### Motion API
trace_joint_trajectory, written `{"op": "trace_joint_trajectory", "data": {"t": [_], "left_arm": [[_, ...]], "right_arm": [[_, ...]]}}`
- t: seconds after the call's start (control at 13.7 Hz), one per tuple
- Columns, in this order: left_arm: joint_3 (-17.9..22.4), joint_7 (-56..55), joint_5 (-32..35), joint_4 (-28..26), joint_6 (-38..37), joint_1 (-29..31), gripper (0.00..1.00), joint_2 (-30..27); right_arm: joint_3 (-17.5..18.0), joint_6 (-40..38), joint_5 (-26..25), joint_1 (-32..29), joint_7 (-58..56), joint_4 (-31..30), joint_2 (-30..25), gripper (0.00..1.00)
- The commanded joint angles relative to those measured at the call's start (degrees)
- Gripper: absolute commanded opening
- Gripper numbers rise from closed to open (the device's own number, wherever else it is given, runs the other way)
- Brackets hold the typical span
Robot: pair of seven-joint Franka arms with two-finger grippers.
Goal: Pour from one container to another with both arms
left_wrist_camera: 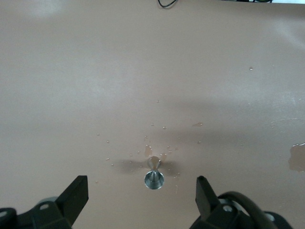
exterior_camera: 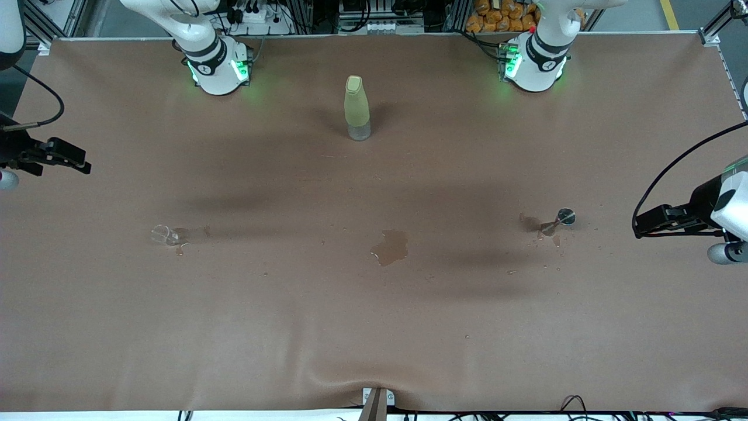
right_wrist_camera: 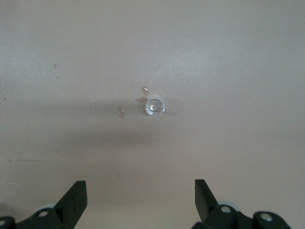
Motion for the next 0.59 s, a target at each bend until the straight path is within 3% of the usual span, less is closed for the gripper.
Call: {"op": "trace_joint_trajectory", "data": {"t": [0.0,0.51], "left_arm": [[0.6,1.1,-0.7,-1.3,0.1,0.1,1.0,-1.1],[0.6,1.3,-0.1,-1.1,-0.6,0.1,1.0,-1.3]], "right_arm": [[1.0,-0.2,-0.7,-0.6,-0.4,1.3,0.3,1.0],[1.1,-0.9,-1.3,1.6,-0.4,6.7,1.5,1.0]]}}
